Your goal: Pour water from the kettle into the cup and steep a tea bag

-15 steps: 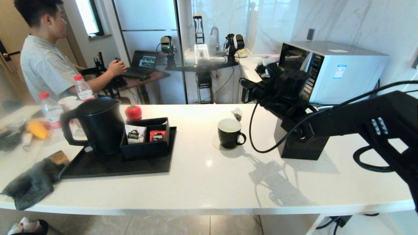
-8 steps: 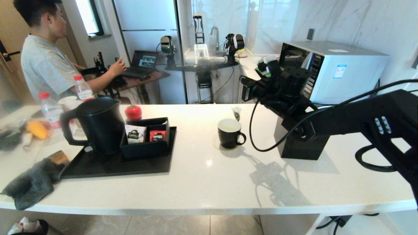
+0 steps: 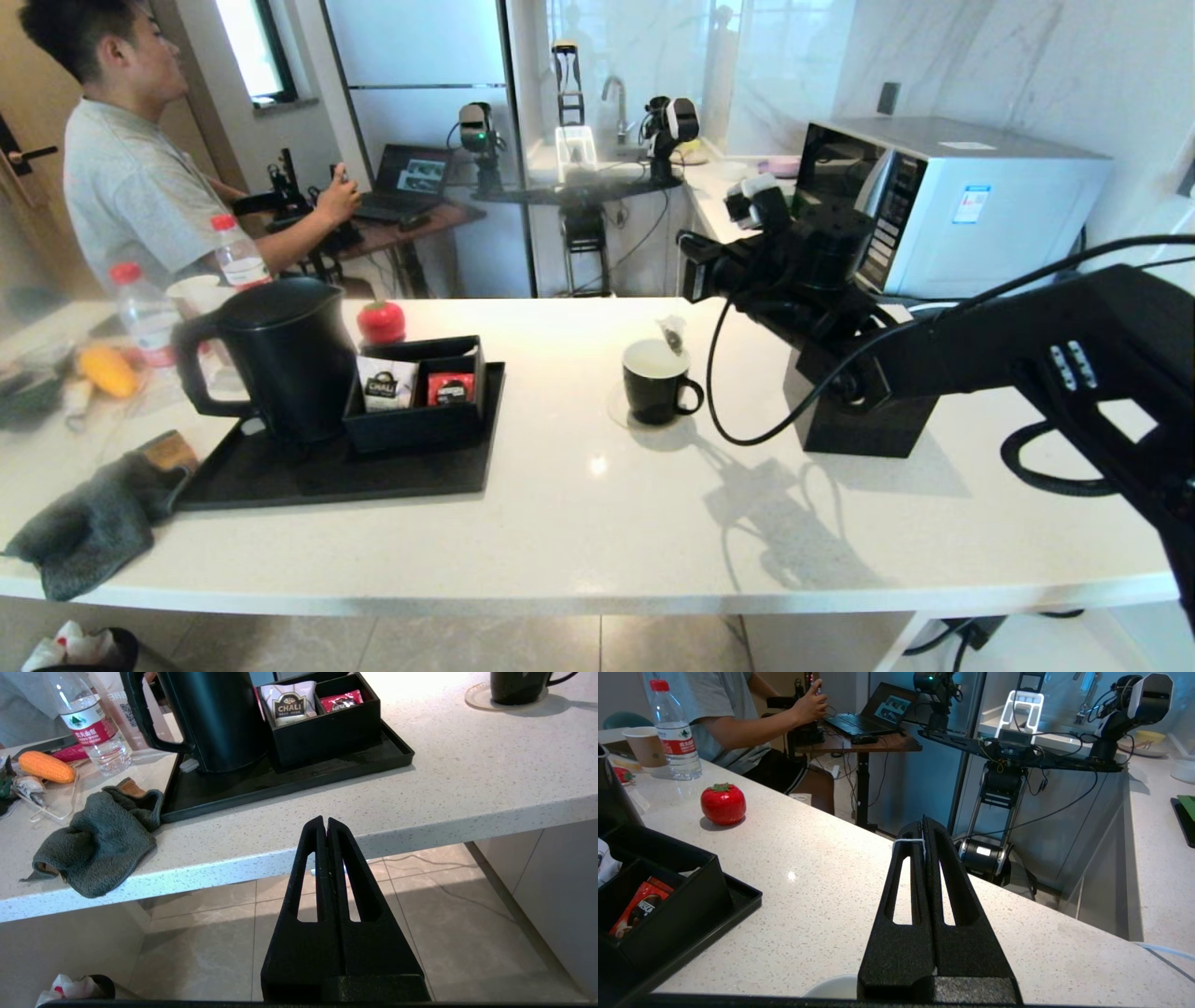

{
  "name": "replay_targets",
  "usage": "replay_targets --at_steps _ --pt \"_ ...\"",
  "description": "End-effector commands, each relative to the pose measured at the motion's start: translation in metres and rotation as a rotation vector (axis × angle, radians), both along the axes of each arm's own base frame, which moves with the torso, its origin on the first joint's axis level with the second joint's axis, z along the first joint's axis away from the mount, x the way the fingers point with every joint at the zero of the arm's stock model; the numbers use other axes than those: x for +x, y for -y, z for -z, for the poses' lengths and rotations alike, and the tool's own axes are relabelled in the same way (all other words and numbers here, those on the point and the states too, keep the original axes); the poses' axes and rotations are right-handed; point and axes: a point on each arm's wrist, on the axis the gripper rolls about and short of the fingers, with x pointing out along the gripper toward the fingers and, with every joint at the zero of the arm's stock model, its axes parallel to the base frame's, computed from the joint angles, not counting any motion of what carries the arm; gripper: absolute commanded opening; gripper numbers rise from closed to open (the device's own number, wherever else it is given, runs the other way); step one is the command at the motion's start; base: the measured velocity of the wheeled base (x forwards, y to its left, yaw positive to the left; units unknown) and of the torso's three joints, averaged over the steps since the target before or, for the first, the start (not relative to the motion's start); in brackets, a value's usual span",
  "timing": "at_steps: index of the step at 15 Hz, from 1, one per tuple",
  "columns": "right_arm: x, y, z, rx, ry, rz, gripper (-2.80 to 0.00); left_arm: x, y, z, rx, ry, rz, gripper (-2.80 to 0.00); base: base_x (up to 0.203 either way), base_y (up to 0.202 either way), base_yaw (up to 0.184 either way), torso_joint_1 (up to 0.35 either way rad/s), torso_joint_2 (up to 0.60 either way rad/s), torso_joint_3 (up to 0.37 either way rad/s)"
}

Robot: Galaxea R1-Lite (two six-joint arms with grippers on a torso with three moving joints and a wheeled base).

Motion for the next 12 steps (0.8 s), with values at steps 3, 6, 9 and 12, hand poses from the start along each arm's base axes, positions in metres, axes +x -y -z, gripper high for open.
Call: replay_targets --at_steps 3,6,9,12 --pt "0.000 -0.003 0.023 -0.022 -0.042 -0.007 -2.80 0.000 0.000 0.000 0.001 0.002 0.000 -2.80 0.000 0.000 0.000 0.000 0.00 0.000" --pt "-0.006 -0.008 0.045 -0.036 -0.074 -0.023 -2.80 0.000 0.000 0.000 0.001 0.002 0.000 -2.80 0.000 0.000 0.000 0.000 0.00 0.000" --pt "-0.014 -0.016 0.065 -0.042 -0.088 -0.044 -2.80 0.000 0.000 0.000 0.001 0.002 0.000 -2.80 0.000 0.000 0.000 0.000 0.00 0.000" --pt "-0.013 -0.015 0.059 -0.038 -0.079 -0.042 -2.80 0.000 0.000 0.000 0.002 0.002 0.000 -2.80 0.000 0.000 0.000 0.000 0.00 0.000"
